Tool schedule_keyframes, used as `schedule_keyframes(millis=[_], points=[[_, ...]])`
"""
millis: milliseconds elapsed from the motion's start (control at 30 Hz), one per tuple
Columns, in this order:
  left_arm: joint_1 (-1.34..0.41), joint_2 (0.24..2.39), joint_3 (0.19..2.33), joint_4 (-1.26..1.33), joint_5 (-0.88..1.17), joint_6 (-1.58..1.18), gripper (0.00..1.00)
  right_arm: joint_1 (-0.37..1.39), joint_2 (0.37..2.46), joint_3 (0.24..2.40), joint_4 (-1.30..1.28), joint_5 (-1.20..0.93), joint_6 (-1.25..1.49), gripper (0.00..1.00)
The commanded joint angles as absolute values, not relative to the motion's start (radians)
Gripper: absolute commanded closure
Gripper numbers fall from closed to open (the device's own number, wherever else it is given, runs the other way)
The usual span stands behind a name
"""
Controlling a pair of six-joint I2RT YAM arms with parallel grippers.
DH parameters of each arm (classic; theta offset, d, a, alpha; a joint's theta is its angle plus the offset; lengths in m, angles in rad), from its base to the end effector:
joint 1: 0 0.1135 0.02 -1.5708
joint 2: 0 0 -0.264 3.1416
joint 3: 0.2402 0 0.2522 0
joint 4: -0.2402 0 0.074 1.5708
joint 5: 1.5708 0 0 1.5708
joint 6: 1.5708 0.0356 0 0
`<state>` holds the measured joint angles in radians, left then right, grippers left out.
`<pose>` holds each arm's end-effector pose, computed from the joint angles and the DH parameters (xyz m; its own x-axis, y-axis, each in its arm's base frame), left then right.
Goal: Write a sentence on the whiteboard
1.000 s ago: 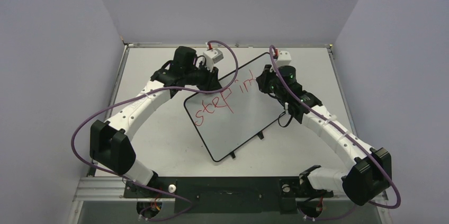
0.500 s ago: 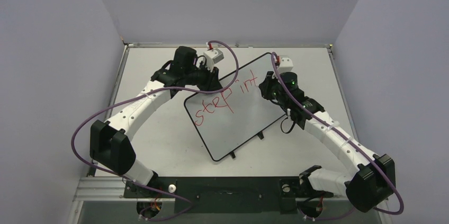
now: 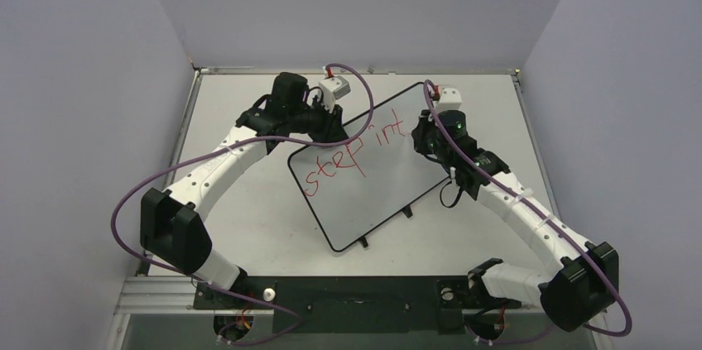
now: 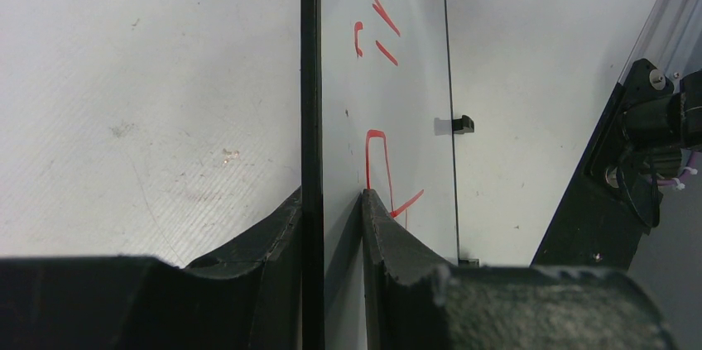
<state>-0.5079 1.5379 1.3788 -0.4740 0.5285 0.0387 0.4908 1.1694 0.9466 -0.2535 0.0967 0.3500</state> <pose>0.2946 -0.1845 0.3358 -0.4866 0.3091 -0.8171 0.7946 0.5453 -0.2669 0.2365 0.1225 0.3107 -0.5148 0.1119 -0.8500 -0.2309 0.9367 0.2632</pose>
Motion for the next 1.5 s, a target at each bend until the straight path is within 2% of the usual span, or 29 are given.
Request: schedule_keyframes(millis=[0,300,1467], points=[[-0.508,1.494,1.389,-0.378,0.469,0.137,1.00,0.476,1.171,1.047,-0.245,0.135,0.328,1.00],[-0.508,1.493,1.387,-0.377,0.468,0.138,1.00,0.476,1.171,1.129,-0.244,0.107,0.333,1.00],[-0.509,1.485,1.381,-0.374,0.460,0.139,1.00,0.465,1.258,1.053,-0.179,0.100,0.346,1.00]])
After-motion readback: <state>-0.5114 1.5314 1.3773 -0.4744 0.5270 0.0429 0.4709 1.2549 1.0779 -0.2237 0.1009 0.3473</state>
